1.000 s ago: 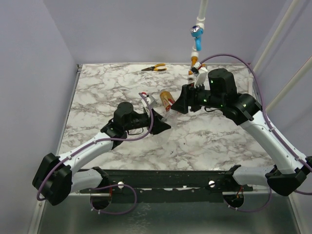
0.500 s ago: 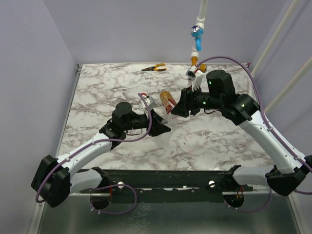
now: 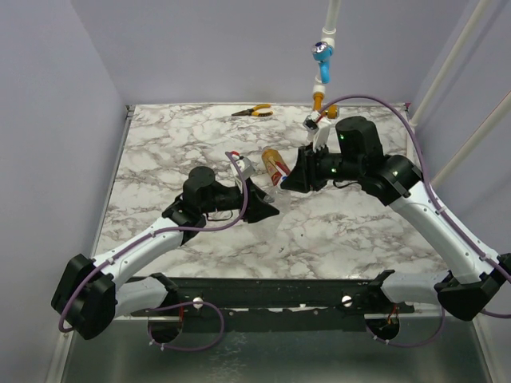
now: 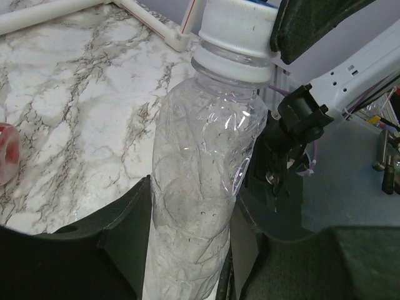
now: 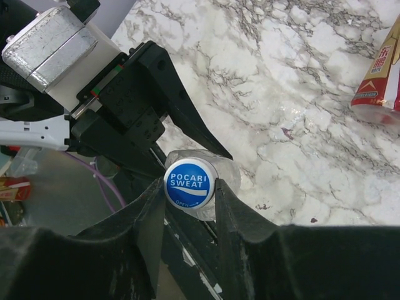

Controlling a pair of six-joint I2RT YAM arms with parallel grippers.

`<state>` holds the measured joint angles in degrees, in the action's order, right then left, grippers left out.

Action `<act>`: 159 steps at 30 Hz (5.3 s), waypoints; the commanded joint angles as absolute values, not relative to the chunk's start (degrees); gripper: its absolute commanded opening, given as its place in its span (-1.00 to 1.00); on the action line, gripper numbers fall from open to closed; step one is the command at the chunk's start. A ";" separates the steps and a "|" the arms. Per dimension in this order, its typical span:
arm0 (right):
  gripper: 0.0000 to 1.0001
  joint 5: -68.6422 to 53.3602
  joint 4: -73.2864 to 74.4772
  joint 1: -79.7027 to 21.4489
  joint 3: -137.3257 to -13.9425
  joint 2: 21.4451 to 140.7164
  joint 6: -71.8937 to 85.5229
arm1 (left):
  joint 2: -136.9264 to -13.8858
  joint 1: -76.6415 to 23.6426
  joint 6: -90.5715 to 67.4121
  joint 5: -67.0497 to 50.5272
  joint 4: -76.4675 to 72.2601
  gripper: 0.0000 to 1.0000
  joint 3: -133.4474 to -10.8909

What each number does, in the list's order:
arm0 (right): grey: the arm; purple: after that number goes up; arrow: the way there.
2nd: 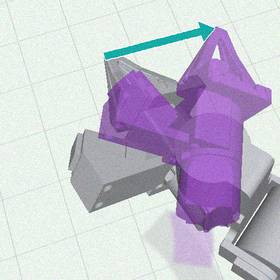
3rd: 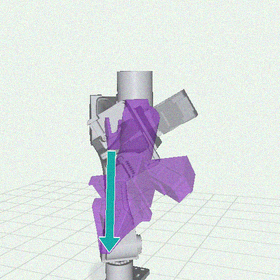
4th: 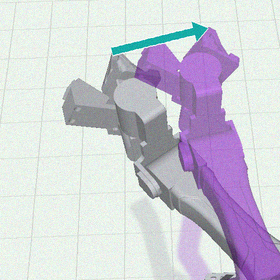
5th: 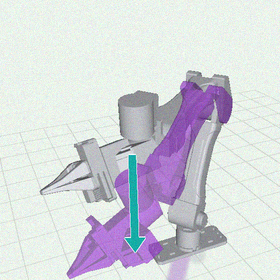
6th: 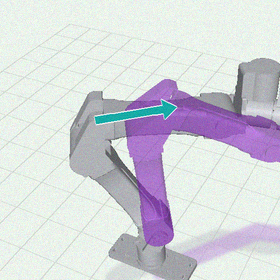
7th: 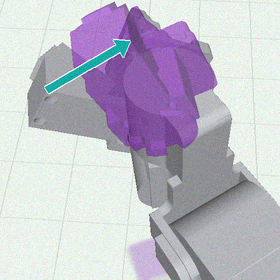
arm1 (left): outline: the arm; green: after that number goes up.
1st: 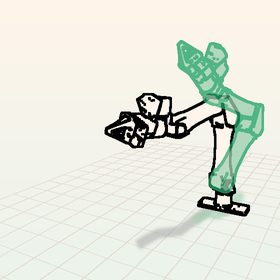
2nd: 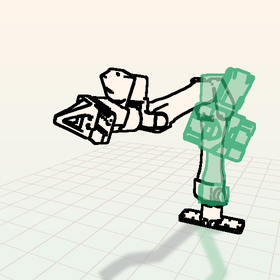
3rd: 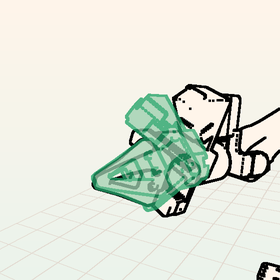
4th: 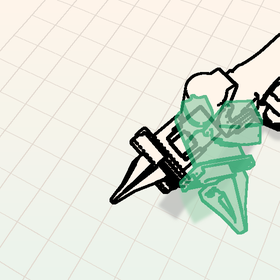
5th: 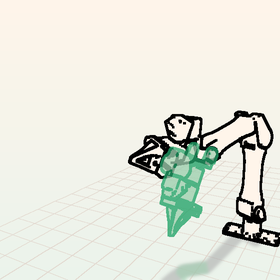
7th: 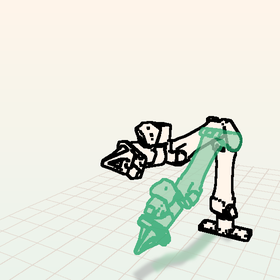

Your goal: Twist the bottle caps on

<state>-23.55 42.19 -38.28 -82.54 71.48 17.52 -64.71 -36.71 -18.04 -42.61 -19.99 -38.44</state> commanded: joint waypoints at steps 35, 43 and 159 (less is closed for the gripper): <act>1.00 3.76 47.43 -41.74 -96.16 84.95 39.20 | -62.94 -48.35 -7.00 0.56 -15.87 -0.97 -36.87; 1.00 0.74 47.79 -41.16 -95.58 78.51 28.35 | -60.98 -43.36 -8.73 -17.20 -10.49 -0.97 -37.19; 0.99 -23.21 36.33 -37.85 -73.32 61.54 25.83 | -65.47 -33.32 -17.67 -55.76 -17.96 -0.88 -42.74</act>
<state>-18.85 38.70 -37.80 -74.54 63.20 26.87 -64.79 -33.80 -15.99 -48.69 -15.27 -42.92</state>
